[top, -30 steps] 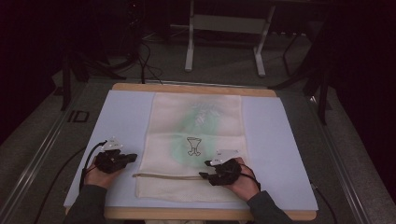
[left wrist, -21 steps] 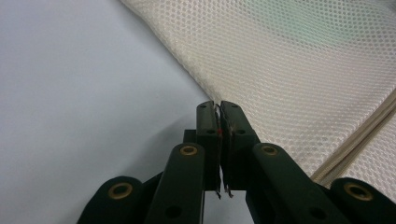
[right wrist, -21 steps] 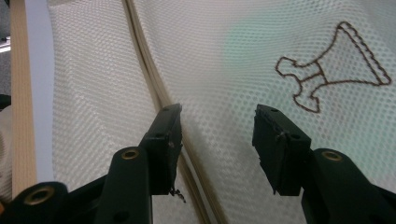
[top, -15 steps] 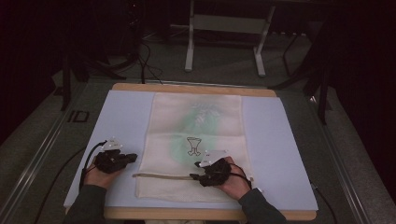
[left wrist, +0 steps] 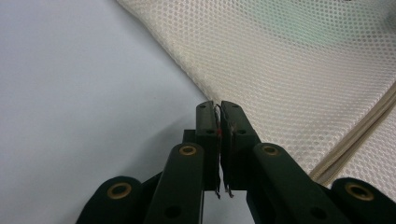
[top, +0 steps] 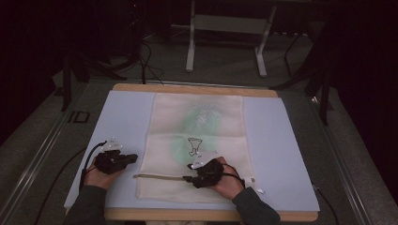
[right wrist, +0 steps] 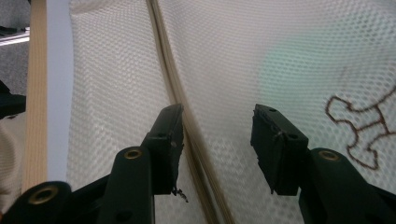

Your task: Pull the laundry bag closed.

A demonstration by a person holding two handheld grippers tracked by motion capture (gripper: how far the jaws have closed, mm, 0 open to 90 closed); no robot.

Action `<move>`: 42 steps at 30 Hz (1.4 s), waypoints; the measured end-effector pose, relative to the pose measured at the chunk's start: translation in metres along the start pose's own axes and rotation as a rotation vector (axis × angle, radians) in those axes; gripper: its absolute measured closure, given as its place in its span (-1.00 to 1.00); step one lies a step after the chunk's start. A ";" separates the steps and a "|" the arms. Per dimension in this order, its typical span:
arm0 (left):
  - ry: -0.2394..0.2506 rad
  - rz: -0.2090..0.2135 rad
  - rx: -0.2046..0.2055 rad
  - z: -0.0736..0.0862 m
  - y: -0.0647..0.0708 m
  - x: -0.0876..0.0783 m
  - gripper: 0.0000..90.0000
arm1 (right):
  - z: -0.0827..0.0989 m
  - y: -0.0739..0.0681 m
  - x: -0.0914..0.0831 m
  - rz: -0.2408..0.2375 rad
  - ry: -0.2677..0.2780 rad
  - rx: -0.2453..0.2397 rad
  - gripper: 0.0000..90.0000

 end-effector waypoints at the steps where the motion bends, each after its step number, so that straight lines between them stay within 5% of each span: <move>1: 0.000 0.005 0.000 0.000 0.000 0.000 0.92 | -0.001 -0.001 0.001 -0.002 0.000 0.000 0.19; 42: 0.015 0.022 -0.013 0.000 -0.002 -0.002 0.86 | -0.039 -0.014 0.038 -0.073 0.021 -0.043 0.27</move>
Point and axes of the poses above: each handheld gripper's, and its own axes: x roughly forward along the jaws, z roughly out of its underside, y roughly to its right, the point moved 5 cm from there along x, roughly forward along the jaws, and after that the axes turned 5 degrees about x, right-handed, at the moved point
